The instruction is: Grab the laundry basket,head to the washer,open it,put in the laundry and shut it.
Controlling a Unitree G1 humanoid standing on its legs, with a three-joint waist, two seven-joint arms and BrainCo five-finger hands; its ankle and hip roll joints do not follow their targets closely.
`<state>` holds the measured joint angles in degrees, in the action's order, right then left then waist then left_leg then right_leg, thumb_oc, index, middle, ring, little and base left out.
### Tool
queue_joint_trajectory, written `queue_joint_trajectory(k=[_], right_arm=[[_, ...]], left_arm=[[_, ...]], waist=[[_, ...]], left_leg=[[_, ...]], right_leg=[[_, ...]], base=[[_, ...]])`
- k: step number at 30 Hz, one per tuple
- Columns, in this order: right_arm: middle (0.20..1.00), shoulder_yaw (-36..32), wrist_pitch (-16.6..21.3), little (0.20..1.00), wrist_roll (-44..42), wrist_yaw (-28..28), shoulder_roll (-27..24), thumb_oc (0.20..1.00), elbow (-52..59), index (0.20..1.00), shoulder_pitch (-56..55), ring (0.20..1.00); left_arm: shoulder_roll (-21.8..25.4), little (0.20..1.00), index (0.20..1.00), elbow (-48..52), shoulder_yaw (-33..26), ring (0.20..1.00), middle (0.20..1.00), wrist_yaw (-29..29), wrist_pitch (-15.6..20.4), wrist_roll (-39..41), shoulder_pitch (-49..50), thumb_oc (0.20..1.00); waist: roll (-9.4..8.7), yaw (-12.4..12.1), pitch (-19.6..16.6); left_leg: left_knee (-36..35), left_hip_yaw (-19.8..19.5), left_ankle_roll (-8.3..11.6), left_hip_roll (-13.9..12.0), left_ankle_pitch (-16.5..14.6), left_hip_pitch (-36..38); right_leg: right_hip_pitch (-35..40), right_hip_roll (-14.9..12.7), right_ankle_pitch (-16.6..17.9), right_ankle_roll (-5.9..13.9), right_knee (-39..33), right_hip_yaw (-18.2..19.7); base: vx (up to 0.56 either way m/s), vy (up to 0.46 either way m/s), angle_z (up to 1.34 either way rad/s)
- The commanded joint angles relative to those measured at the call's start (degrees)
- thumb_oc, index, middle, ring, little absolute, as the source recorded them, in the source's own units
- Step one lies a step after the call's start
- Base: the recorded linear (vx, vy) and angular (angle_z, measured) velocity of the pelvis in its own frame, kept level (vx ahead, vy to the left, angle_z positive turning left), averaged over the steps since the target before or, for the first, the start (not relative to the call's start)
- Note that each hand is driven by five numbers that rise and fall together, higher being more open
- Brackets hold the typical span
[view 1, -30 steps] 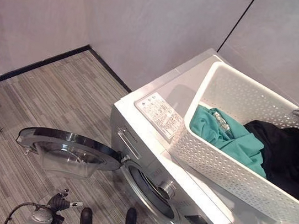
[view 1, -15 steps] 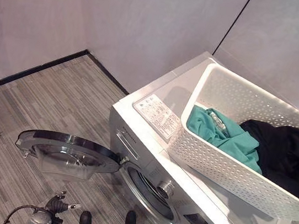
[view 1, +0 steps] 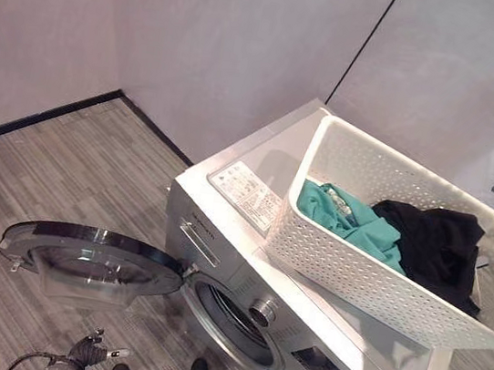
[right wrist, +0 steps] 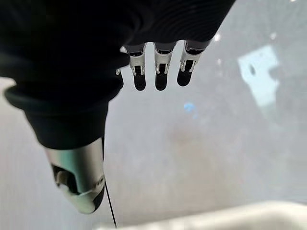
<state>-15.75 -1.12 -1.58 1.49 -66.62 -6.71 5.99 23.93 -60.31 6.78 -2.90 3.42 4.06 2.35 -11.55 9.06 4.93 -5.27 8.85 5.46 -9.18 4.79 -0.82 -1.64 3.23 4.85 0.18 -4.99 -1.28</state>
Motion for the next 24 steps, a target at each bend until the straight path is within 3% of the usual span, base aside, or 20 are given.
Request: queue_joint_trajectory(k=[1, 7, 10, 16, 24], right_arm=[[1.000, -6.07, 2.25, 1.000, -3.92, 2.27, -4.12, 1.000, 0.00, 1.000, 0.79, 1.000], [1.000, -6.67, 3.14, 1.000, -6.59, 5.52, -6.14, 1.000, 0.31, 1.000, -3.51, 1.000], [1.000, -3.42, 3.33, 1.000, -6.71, 7.55, -6.25, 1.000, 1.07, 1.000, -3.70, 1.000], [1.000, 2.40, 3.36, 1.000, -6.81, 9.38, -6.86, 1.000, 0.05, 1.000, -1.23, 1.000], [1.000, 4.28, 3.15, 1.000, -6.30, 10.39, -7.01, 1.000, -2.31, 1.000, -2.00, 1.000]], left_arm=[[0.78, 1.000, 1.000, -1.48, -1.02, 1.000, 1.000, -0.98, 1.41, 0.58, -1.41, 1.000], [1.36, 1.000, 1.000, -2.12, -2.49, 1.000, 1.000, -1.18, 1.50, 0.90, -1.09, 1.000], [1.50, 1.000, 1.000, -2.74, -3.46, 1.000, 1.000, -1.30, 1.77, 1.42, -1.22, 1.000], [1.27, 1.000, 1.000, -3.08, -3.32, 1.000, 1.000, -1.40, 1.86, 1.12, -0.90, 1.000], [0.91, 1.000, 1.000, -4.01, -3.81, 1.000, 1.000, -1.65, 1.61, 0.96, 0.38, 1.000]], waist=[[-0.38, -2.20, -1.06], [-2.34, -1.60, -1.61], [-3.50, -1.95, -1.63], [-3.92, -2.96, -0.97], [-3.44, -3.90, 0.37]], left_leg=[[5.98, 0.77, -0.16, -5.83, -13.41, 8.40], [5.83, 1.77, 0.23, -6.14, -13.43, 9.01], [6.05, 2.34, 0.24, -6.10, -13.73, 9.60], [6.26, 2.19, -0.02, -5.50, -14.17, 9.54], [6.68, 1.18, -0.04, -5.30, -14.07, 8.63]], right_leg=[[-5.60, -4.97, -0.52, 7.96, 0.07, 0.02], [-5.36, -4.48, -0.57, 8.09, 0.11, 0.41], [-5.12, -4.43, -0.48, 8.26, 0.28, 0.76], [-5.03, -5.06, -0.43, 8.43, 0.42, 0.63], [-4.95, -5.67, -0.60, 8.41, 0.54, -0.40]], base=[[-0.03, 0.000, -0.06], [-0.02, 0.003, -0.08], [-0.03, 0.014, -0.06], [-0.02, 0.016, -0.08], [0.00, 0.002, 0.00]])
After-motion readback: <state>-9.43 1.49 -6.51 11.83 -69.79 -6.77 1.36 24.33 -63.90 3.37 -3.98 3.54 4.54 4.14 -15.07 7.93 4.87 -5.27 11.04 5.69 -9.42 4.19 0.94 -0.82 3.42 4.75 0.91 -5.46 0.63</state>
